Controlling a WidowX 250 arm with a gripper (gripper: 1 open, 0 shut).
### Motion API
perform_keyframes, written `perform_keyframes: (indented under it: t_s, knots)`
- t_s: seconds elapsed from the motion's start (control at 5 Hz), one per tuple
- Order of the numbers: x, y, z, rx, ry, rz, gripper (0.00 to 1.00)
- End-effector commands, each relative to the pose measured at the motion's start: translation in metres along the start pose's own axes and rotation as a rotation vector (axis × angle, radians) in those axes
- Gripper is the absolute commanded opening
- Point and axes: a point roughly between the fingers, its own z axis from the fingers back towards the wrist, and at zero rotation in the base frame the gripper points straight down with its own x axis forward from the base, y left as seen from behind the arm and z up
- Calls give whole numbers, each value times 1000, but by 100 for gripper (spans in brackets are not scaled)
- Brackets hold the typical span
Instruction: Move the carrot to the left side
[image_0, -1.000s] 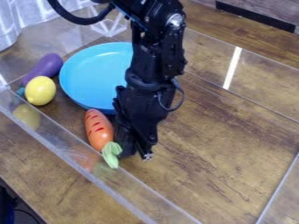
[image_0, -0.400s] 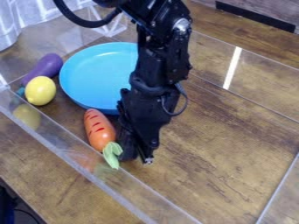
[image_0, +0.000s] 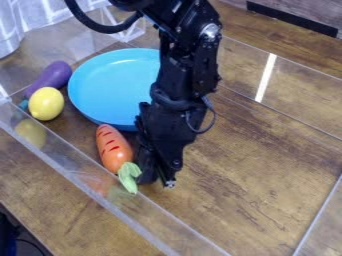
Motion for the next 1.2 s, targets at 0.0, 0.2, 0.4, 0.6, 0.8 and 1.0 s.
perform_keyframes:
  t_s: [0.0, 0.2, 0.4, 0.6, 0.8, 1.0]
  knots:
    - [8, 2, 14, 28, -44, -17, 0]
    - [7, 3, 17, 34, -47, -22, 0]
    - [7, 4, 19, 39, -49, -27, 0]
    - [5, 5, 22, 45, -52, -33, 0]
    - [5, 6, 26, 51, -56, -39, 0]
    - [5, 7, 30, 57, -60, -44, 0]
